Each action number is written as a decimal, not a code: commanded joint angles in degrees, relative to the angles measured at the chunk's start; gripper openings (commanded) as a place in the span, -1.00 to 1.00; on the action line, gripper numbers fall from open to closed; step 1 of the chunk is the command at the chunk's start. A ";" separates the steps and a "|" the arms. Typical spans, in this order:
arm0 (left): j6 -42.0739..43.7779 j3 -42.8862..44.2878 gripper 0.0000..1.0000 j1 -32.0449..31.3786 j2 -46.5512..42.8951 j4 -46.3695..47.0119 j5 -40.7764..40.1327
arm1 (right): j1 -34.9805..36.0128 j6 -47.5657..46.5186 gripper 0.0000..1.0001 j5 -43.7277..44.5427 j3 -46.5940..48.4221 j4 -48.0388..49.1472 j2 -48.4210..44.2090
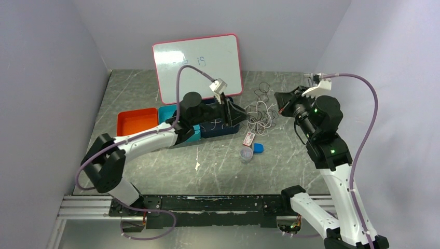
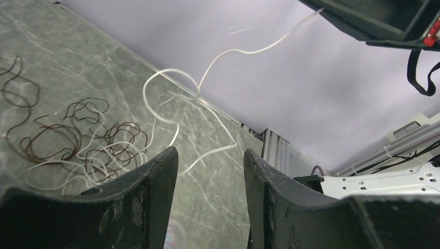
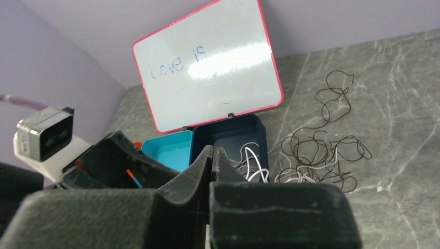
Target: Untangle the cables
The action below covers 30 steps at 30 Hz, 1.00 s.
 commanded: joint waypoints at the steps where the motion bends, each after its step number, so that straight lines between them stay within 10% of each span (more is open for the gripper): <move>1: 0.18 6.18 0.08 -1.49 4.37 2.29 3.23 | 0.12 1.28 -1.00 -1.72 -1.13 0.35 -1.40; 21: 1.32 7.84 -0.04 -3.15 10.69 0.53 3.88 | 0.14 2.48 -1.00 -2.86 -0.79 -0.42 -2.30; 30: 3.77 8.76 -0.85 -3.14 8.09 -3.34 1.31 | 0.14 2.39 -1.00 -2.40 -2.44 0.08 -2.65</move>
